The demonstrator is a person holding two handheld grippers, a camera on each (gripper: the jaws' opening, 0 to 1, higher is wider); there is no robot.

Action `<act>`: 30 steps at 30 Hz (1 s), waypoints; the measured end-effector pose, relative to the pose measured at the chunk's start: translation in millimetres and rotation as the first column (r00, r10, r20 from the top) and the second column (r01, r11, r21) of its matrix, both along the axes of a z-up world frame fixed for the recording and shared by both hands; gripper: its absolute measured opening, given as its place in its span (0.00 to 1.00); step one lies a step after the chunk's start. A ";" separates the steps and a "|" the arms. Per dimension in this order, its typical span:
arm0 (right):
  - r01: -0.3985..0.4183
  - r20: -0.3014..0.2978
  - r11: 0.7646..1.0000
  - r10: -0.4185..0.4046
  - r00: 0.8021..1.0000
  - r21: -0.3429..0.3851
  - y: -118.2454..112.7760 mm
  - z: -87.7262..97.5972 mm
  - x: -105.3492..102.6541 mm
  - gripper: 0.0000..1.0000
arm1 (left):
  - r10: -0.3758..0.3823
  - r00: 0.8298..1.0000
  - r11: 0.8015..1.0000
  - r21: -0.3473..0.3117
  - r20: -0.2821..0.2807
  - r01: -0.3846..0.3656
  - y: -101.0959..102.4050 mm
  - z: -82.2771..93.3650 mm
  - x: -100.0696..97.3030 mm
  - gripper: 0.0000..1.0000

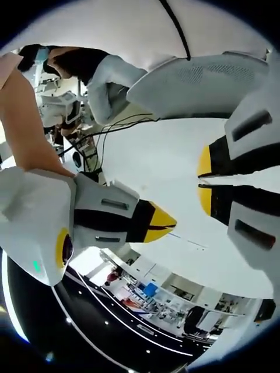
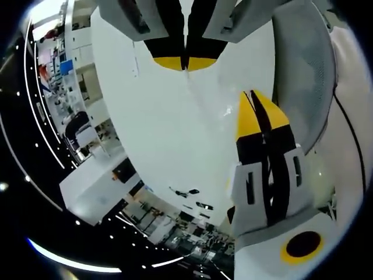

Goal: Arrange the food packaging bags into a neat stack by flattening each bag and aligning their edges.

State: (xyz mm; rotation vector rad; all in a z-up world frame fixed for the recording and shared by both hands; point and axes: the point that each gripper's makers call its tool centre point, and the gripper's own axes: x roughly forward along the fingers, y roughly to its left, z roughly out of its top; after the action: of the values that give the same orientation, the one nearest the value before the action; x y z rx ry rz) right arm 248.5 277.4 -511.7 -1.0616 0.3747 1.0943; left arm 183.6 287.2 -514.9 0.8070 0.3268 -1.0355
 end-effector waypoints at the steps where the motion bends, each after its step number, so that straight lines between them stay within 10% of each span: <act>1: 0.001 0.000 1.000 -0.001 1.000 0.000 -0.5 0.1 0.2 0.00 | 0.001 1.000 1.000 -0.002 0.001 -0.001 -0.2 0.6 0.2 0.03; 30: 0.069 0.010 0.998 -0.069 0.998 0.002 -24.0 7.9 27.3 0.00 | 0.069 0.997 0.987 -0.144 -0.036 -0.074 6.6 13.6 7.6 0.14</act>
State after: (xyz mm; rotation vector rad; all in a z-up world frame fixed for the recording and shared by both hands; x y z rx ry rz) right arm 275.8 253.4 -503.8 -1.0453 0.3990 1.0273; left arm 191.2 293.8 -501.3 0.6445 0.3006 -0.9930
